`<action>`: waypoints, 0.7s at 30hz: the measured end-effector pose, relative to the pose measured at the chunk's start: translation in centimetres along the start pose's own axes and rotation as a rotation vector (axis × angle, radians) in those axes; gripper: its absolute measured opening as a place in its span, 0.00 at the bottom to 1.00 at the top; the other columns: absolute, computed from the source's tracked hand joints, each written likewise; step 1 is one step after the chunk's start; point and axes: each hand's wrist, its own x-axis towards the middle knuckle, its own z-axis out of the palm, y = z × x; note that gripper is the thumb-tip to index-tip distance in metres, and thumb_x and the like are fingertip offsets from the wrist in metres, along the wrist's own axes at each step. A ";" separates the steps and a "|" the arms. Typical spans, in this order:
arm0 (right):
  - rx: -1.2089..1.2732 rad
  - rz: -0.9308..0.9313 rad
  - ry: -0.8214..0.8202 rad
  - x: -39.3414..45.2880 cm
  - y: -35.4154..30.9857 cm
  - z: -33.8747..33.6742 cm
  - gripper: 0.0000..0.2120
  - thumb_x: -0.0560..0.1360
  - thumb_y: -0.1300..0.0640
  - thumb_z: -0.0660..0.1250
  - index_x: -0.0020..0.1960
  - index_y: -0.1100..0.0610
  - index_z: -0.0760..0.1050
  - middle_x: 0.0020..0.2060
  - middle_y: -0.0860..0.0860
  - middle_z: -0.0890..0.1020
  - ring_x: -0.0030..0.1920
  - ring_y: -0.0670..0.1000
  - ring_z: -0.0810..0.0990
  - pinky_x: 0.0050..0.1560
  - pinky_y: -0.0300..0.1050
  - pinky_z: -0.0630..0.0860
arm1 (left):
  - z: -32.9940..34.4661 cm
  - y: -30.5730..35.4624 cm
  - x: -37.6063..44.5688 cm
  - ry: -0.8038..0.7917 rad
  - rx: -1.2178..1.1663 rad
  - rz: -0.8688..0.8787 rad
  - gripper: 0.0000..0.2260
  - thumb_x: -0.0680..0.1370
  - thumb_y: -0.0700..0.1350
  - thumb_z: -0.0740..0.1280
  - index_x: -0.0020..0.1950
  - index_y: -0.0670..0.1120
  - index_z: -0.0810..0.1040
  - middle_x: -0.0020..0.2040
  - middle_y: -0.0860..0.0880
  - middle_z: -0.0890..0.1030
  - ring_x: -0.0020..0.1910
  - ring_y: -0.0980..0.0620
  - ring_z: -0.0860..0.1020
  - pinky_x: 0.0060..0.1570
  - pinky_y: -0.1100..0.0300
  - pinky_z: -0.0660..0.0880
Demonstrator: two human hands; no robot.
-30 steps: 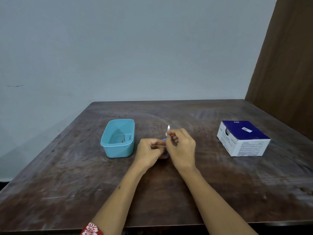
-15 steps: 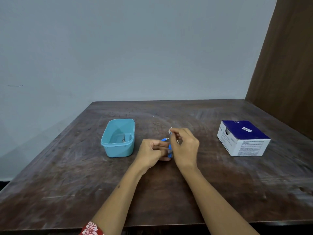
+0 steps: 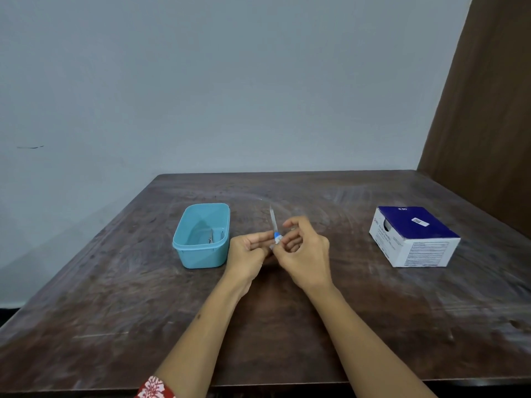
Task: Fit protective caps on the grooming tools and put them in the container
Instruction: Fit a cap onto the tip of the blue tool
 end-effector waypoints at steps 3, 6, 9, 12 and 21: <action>0.022 0.001 0.030 0.1 0.1 0.0 0.18 0.67 0.62 0.73 0.51 0.46 0.73 0.32 0.43 0.81 0.34 0.40 0.79 0.36 0.28 0.75 | 0.1 0.0 0.0 -0.012 -0.060 -0.026 0.11 0.74 0.28 0.64 0.53 0.38 0.81 0.42 0.45 0.85 0.41 0.51 0.84 0.38 0.62 0.80; -0.017 -0.028 -0.009 0.0 0.0 -0.2 0.18 0.65 0.62 0.73 0.51 0.47 0.73 0.30 0.41 0.78 0.34 0.40 0.78 0.35 0.29 0.74 | 0.1 -0.1 0.1 0.026 -0.027 -0.028 0.10 0.75 0.31 0.65 0.53 0.39 0.81 0.43 0.44 0.85 0.42 0.50 0.84 0.41 0.60 0.81; -0.055 -0.053 -0.076 -0.1 -0.1 -0.2 0.18 0.65 0.63 0.73 0.50 0.49 0.73 0.29 0.41 0.77 0.34 0.41 0.78 0.35 0.31 0.75 | 0.0 -0.1 0.2 0.063 0.002 -0.036 0.10 0.76 0.33 0.64 0.53 0.41 0.81 0.44 0.44 0.85 0.43 0.50 0.84 0.41 0.60 0.81; -0.050 -0.054 -0.042 0.0 -0.2 -0.2 0.18 0.67 0.64 0.72 0.53 0.50 0.74 0.33 0.42 0.79 0.36 0.41 0.79 0.38 0.28 0.74 | 0.1 0.1 0.1 0.039 -0.040 -0.049 0.09 0.76 0.33 0.64 0.52 0.40 0.81 0.43 0.44 0.85 0.43 0.49 0.84 0.38 0.61 0.80; -0.089 -0.042 -0.119 -0.1 -0.2 -0.2 0.17 0.65 0.64 0.73 0.49 0.49 0.73 0.31 0.42 0.77 0.35 0.41 0.77 0.36 0.30 0.75 | 0.0 0.2 0.1 0.089 -0.048 -0.041 0.08 0.77 0.36 0.64 0.51 0.42 0.82 0.44 0.42 0.85 0.44 0.48 0.84 0.39 0.60 0.81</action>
